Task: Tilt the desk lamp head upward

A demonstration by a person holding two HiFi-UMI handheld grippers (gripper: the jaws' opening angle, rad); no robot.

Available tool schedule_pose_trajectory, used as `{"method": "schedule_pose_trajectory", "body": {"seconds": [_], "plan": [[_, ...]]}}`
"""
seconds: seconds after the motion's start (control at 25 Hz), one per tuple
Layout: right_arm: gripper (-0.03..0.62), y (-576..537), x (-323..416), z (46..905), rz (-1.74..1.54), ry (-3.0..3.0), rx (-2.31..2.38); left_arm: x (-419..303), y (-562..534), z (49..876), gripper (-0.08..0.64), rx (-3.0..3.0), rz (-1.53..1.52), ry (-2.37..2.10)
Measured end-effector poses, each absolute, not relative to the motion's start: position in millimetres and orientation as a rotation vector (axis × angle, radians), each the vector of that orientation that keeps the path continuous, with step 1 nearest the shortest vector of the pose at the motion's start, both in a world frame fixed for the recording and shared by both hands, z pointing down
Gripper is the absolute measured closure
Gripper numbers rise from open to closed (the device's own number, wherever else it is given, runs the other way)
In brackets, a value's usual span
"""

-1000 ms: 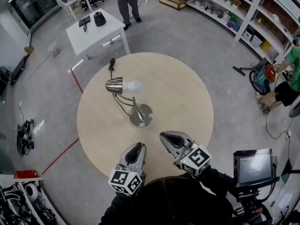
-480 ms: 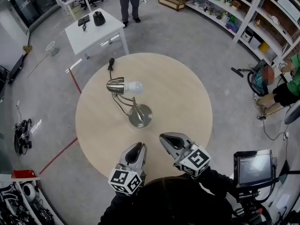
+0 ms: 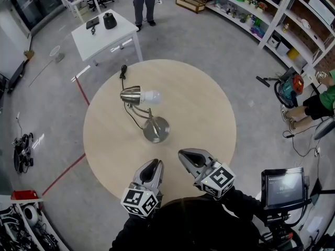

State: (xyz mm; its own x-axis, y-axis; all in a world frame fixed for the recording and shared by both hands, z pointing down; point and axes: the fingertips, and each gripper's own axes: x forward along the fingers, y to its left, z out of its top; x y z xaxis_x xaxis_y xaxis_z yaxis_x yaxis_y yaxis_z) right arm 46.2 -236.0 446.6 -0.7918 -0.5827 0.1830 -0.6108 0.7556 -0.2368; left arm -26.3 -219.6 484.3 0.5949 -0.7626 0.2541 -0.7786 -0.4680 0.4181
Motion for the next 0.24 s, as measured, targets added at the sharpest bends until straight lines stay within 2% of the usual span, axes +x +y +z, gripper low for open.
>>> {"method": "schedule_pose_trajectory", "body": {"seconds": [0.24], "plan": [[0.586, -232.8, 43.4, 446.0, 0.438, -2.850, 0.980, -29.7, -217.5, 482.4, 0.499, 2.331, 0.042, -1.216]]}}
